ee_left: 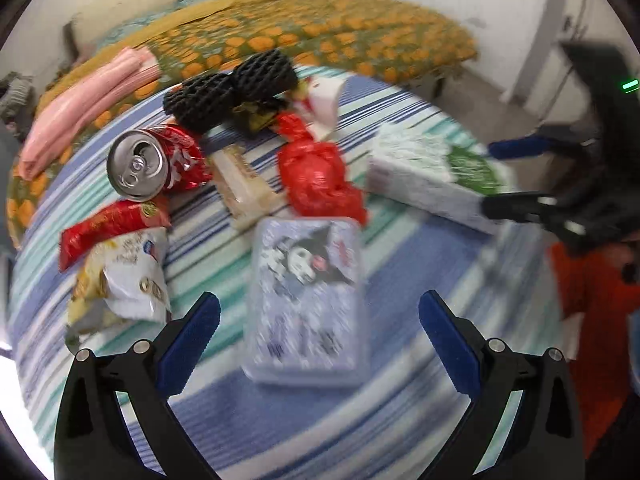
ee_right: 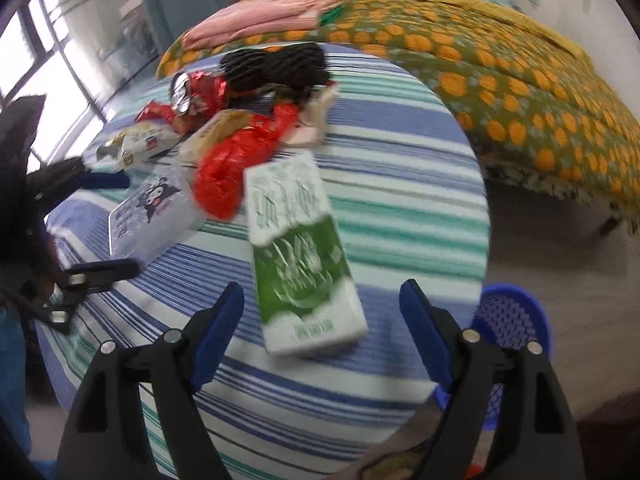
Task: Collect trash
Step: 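Grasp the milk carton with the right tool while the left tool grasps the clear plastic box, then drop the milk carton into the blue wastebasket with the right tool while the left tool drops the plastic box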
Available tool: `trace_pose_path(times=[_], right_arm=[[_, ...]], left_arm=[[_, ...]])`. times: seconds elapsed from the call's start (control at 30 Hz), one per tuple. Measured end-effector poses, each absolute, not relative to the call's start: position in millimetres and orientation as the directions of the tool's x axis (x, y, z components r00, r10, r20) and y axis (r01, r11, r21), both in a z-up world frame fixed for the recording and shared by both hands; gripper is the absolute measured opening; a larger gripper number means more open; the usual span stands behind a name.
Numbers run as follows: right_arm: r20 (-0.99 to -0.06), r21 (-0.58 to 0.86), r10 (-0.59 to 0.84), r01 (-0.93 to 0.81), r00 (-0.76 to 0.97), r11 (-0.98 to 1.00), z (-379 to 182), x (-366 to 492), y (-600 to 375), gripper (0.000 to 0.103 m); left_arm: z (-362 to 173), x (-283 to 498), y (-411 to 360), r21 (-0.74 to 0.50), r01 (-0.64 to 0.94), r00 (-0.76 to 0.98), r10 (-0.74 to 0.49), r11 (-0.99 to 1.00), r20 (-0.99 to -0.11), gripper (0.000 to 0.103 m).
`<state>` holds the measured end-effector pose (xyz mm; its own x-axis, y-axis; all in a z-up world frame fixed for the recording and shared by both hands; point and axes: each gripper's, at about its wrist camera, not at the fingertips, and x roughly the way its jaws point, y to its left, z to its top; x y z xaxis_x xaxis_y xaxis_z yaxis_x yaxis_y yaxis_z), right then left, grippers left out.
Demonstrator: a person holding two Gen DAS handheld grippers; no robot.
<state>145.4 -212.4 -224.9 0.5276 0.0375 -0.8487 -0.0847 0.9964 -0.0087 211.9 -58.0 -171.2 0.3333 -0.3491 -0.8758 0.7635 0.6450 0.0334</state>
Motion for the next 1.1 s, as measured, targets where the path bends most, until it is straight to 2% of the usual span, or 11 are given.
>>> trace_pose_path(times=[0.07,0.13,0.17,0.2,0.27,0.47,0.63,0.9,1.1], right_arm=[[-0.854,-0.041,0.028,-0.121,0.519,0.992,-222,155,-204,0.078],[-0.865,-0.044,0.032,-0.139,0.501,0.989,-223,165,-200,0.078],[-0.87,-0.044,0.031,-0.14,0.492,0.989,-223,169,-200,0.077],[-0.876,-0.046,0.03,-0.146,0.481,0.988,-225,173,-199,0.068],[-0.887,-0.033,0.045,-0.161,0.46,0.986,-229,179,-199,0.051],[-0.847,0.066,0.131,-0.143,0.516,0.988,-211,159,-214,0.051],[-0.798,0.158,0.178,-0.085,0.576,0.984,-195,132,-253,0.051],[-0.77,0.168,0.046,0.133,0.636,0.977,-187,87,-370,0.051],[-0.785,0.177,-0.035,0.278,0.619,0.944,-216,59,-449,0.051]], left_arm=[[-175,214,-65,0.079,0.744,0.356,-0.293,0.663,-0.887,0.095],[-178,215,-67,0.097,0.736,0.36,-0.266,0.67,-0.894,0.077],[-179,214,-65,0.109,0.728,0.366,-0.249,0.677,-0.896,0.065],[-180,213,-64,0.11,0.724,0.363,-0.24,0.681,-0.9,0.063],[-179,212,-60,0.112,0.702,0.374,-0.231,0.703,-0.898,0.063],[-167,193,-37,0.084,0.62,0.415,-0.235,0.78,-0.879,0.063],[-146,166,-48,-0.008,0.594,0.414,-0.314,0.804,-0.854,0.063],[-114,129,-158,-0.175,0.668,0.332,-0.5,0.723,-0.8,0.063],[-123,100,-272,-0.182,0.758,0.256,-0.542,0.626,-0.8,0.063]])
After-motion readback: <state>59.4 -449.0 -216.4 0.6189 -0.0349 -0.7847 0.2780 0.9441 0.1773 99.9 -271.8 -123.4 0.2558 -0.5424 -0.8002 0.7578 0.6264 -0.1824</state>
